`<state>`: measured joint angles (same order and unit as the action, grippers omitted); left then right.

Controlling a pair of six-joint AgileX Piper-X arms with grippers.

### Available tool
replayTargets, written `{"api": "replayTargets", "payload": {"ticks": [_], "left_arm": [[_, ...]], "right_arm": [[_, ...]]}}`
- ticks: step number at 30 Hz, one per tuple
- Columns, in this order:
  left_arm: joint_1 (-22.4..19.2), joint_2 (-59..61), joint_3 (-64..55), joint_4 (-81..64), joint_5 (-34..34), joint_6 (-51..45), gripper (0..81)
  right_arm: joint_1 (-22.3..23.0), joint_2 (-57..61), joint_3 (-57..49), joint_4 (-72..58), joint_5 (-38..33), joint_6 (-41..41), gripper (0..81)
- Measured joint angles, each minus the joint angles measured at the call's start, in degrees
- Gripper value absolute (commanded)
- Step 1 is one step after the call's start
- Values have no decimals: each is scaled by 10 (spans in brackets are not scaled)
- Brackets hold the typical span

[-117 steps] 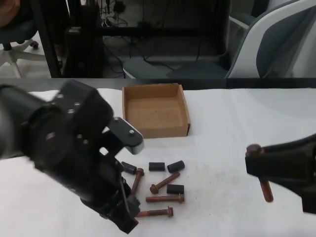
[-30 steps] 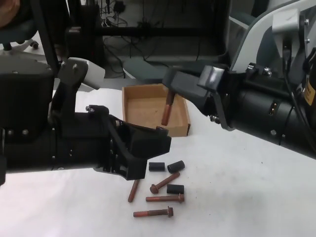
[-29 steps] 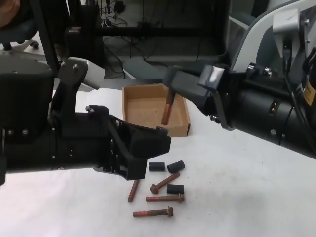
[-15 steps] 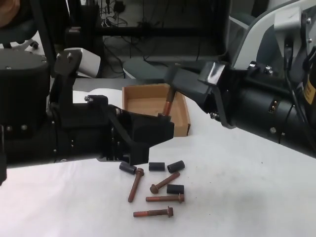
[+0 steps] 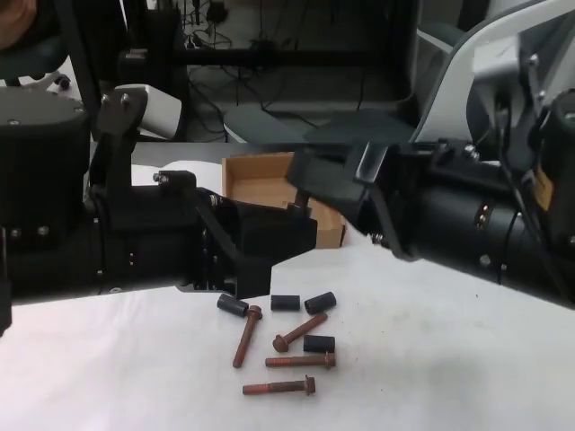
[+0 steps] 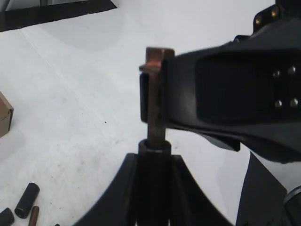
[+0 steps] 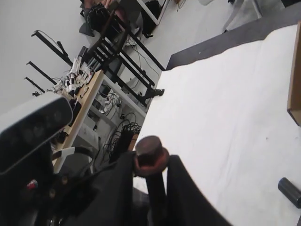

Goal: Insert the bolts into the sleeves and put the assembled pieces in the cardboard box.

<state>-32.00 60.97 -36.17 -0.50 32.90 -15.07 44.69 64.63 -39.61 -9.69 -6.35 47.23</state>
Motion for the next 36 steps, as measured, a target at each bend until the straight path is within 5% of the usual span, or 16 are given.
{"api": "replayTargets", "payload": {"ticks": [12,14,17,18,29,36], "left_arm": [[0,0,2,-17,-1,0,17],[0,0,2,-19,-1,0,17],[0,0,2,-18,-1,0,17],[0,0,2,-19,-3,0,17],[0,0,3,-30,-12,0,17],[0,0,3,-36,-40,32,17]], "right_arm": [[5,0,0,2,-7,-23,31],[5,0,0,2,-9,-29,228],[5,0,0,0,-12,-33,644],[6,0,-2,0,-15,-34,700],[8,0,-2,12,-26,-34,700],[-30,-6,-2,14,-39,-36,700]]}}
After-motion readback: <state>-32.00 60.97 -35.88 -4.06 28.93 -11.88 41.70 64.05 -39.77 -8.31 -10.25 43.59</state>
